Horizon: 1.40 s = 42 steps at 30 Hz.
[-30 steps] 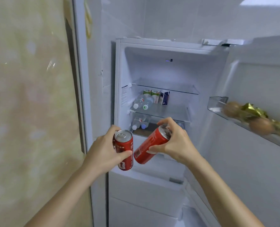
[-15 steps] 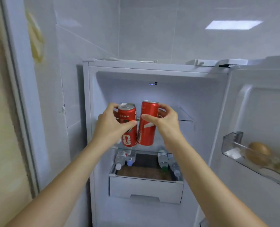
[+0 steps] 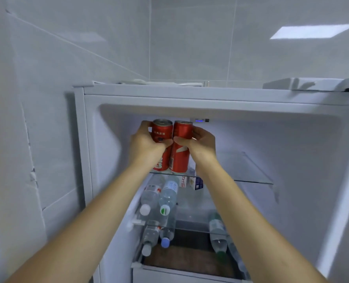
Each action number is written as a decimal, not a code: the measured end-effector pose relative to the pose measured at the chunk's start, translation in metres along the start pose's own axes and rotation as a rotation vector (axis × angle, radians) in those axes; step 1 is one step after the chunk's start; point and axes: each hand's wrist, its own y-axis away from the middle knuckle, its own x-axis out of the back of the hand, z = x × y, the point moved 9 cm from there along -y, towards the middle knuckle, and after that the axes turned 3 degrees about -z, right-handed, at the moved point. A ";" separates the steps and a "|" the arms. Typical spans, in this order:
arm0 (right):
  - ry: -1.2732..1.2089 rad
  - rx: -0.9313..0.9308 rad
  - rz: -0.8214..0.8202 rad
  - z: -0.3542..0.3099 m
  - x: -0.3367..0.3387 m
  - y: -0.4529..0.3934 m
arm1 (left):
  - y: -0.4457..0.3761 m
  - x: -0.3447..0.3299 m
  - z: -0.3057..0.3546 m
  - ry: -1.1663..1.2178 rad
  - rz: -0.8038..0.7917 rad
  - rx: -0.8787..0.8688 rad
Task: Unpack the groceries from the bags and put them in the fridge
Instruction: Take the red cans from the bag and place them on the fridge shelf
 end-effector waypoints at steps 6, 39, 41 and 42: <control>0.042 0.010 -0.026 0.022 -0.012 -0.040 | -0.042 -0.023 -0.026 -0.107 -0.018 0.064; 0.486 -0.094 0.096 0.077 -0.021 -0.144 | -0.131 -0.124 -0.104 -0.272 -0.113 0.184; 0.504 -0.108 0.075 0.074 -0.022 -0.120 | -0.112 -0.113 -0.102 -0.298 -0.120 0.169; 0.568 -0.106 0.050 0.071 -0.022 -0.106 | -0.102 -0.108 -0.100 -0.308 -0.130 0.163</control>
